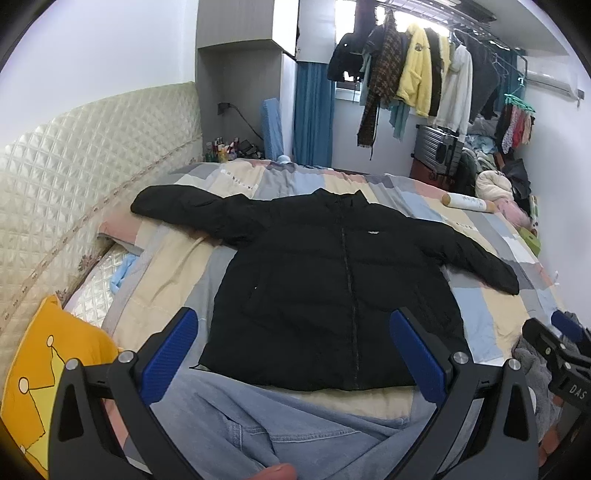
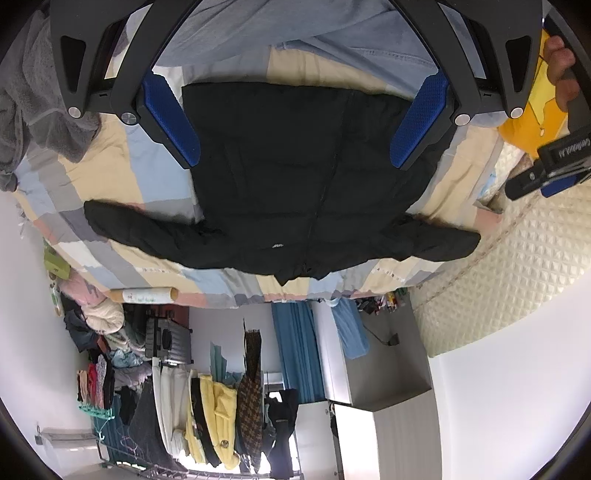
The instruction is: Fold large clothes
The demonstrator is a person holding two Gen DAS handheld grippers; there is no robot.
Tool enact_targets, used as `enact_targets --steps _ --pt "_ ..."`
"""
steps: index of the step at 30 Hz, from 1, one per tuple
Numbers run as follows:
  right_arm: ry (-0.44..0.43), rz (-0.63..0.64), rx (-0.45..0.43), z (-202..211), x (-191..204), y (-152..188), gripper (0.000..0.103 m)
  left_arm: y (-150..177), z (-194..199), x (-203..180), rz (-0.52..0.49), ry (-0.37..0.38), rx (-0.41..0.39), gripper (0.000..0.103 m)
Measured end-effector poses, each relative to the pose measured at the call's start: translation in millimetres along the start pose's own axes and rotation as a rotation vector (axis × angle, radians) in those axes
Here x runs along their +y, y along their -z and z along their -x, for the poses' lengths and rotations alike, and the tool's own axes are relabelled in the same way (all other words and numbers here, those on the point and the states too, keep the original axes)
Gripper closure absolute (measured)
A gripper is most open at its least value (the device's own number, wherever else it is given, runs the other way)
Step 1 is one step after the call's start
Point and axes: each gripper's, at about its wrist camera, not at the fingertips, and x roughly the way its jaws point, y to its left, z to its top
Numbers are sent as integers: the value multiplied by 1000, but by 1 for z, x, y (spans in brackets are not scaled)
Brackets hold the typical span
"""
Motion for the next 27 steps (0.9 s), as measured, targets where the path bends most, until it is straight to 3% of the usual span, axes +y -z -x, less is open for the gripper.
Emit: enact_targets --steps 11,21,27 --pt "13 20 5 -20 -7 -5 0 -3 -21 -8 -7 23 23 0" --pt "31 -15 -52 -42 -35 -36 0 -36 -49 -27 1 136 16 0" --pt "58 -33 -90 -64 -53 -63 0 -62 -73 -52 -58 160 -51 0"
